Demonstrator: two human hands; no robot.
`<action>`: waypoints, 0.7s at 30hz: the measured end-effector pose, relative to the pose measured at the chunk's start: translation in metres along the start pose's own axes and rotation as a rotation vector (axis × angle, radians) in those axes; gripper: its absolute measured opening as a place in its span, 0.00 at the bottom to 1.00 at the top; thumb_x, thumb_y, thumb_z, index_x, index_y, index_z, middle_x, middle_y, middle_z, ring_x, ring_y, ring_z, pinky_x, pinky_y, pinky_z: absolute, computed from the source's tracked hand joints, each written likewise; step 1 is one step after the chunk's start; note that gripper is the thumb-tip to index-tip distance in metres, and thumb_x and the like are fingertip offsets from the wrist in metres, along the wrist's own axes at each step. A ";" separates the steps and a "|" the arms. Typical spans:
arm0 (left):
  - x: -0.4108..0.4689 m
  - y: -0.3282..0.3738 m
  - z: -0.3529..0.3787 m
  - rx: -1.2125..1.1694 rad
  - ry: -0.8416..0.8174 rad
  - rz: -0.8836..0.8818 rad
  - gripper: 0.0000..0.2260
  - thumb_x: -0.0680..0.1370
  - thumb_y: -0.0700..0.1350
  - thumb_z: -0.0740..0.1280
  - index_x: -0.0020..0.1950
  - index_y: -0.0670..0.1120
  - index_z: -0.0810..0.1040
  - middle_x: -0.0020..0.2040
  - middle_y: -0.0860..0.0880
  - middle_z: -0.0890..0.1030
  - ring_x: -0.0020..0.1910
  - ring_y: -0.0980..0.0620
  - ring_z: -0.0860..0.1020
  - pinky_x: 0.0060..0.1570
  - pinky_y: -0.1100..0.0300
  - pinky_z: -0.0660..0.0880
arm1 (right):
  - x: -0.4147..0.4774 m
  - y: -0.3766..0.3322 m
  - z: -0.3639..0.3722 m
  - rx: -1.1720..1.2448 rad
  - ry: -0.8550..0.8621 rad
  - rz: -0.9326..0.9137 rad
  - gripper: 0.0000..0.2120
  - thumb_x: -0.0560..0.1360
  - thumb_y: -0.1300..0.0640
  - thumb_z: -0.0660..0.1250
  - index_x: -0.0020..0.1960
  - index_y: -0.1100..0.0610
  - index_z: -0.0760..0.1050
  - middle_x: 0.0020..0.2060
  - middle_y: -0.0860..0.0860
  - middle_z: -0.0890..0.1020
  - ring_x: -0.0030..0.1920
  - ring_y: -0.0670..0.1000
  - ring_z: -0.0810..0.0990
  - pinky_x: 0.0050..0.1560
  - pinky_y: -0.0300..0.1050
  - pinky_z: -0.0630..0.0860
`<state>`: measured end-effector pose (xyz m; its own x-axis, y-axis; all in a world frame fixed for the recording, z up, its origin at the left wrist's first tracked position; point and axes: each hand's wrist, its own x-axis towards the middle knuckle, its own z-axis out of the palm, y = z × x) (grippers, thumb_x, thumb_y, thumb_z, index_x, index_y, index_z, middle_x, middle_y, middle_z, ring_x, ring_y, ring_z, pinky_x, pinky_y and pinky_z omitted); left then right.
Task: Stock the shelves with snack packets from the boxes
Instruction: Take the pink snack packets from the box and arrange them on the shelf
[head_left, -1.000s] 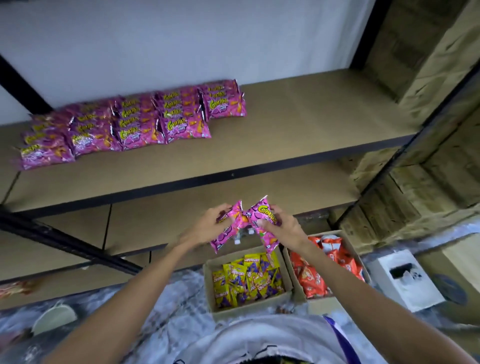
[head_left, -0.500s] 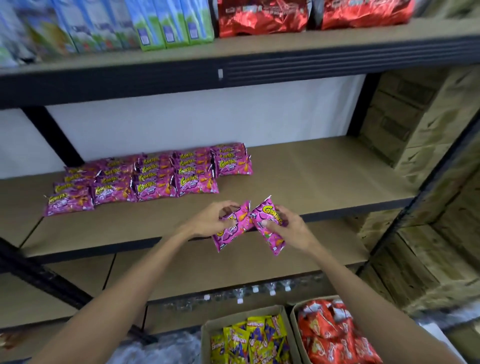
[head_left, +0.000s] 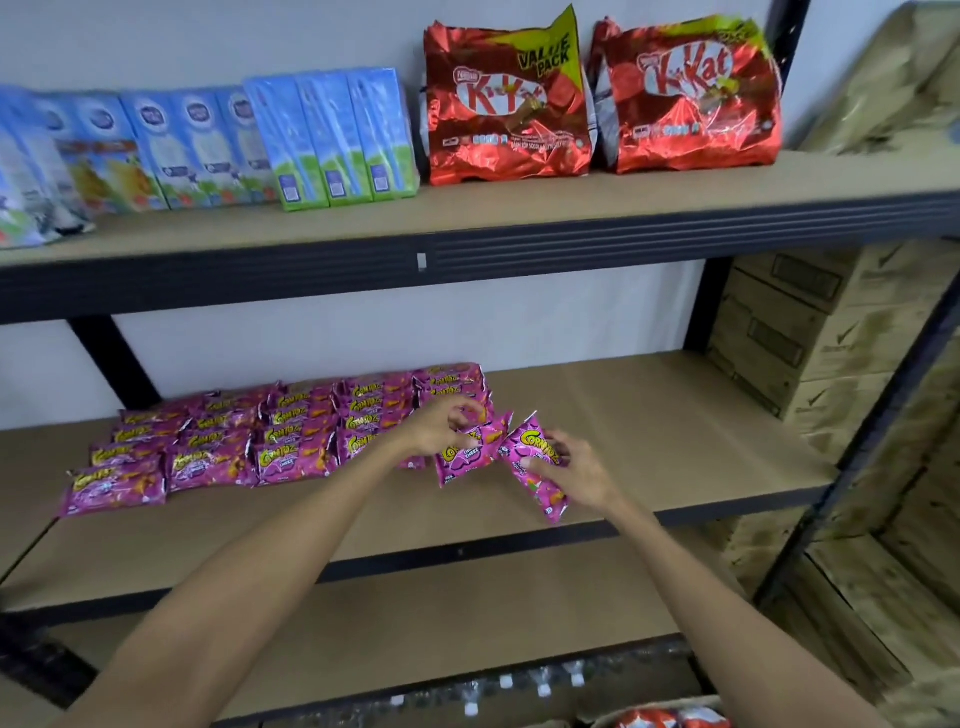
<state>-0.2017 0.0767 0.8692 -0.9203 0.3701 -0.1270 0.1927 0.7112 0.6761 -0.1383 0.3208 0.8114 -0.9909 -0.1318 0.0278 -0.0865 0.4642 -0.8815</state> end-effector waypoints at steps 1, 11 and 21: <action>0.008 0.001 -0.002 0.002 0.003 -0.008 0.24 0.73 0.38 0.76 0.67 0.49 0.75 0.61 0.41 0.79 0.61 0.47 0.77 0.60 0.55 0.73 | 0.004 -0.002 0.000 0.000 0.001 -0.001 0.22 0.71 0.47 0.76 0.62 0.50 0.76 0.51 0.41 0.83 0.52 0.45 0.83 0.57 0.42 0.79; 0.063 -0.016 -0.006 0.124 0.070 -0.084 0.16 0.73 0.33 0.74 0.59 0.43 0.78 0.63 0.45 0.78 0.64 0.47 0.76 0.59 0.56 0.74 | 0.030 0.002 0.003 0.011 -0.015 -0.017 0.26 0.73 0.50 0.75 0.68 0.56 0.74 0.58 0.49 0.83 0.53 0.45 0.82 0.53 0.36 0.78; 0.075 -0.042 0.016 0.271 0.127 -0.025 0.17 0.77 0.29 0.67 0.65 0.38 0.76 0.63 0.38 0.77 0.58 0.42 0.79 0.58 0.50 0.76 | 0.038 0.010 0.004 -0.042 -0.011 0.021 0.24 0.73 0.50 0.76 0.66 0.57 0.77 0.56 0.47 0.83 0.54 0.42 0.81 0.59 0.39 0.77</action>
<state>-0.2733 0.0837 0.8200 -0.9579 0.2846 -0.0384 0.2372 0.8593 0.4531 -0.1762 0.3168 0.8017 -0.9914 -0.1310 0.0040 -0.0700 0.5037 -0.8611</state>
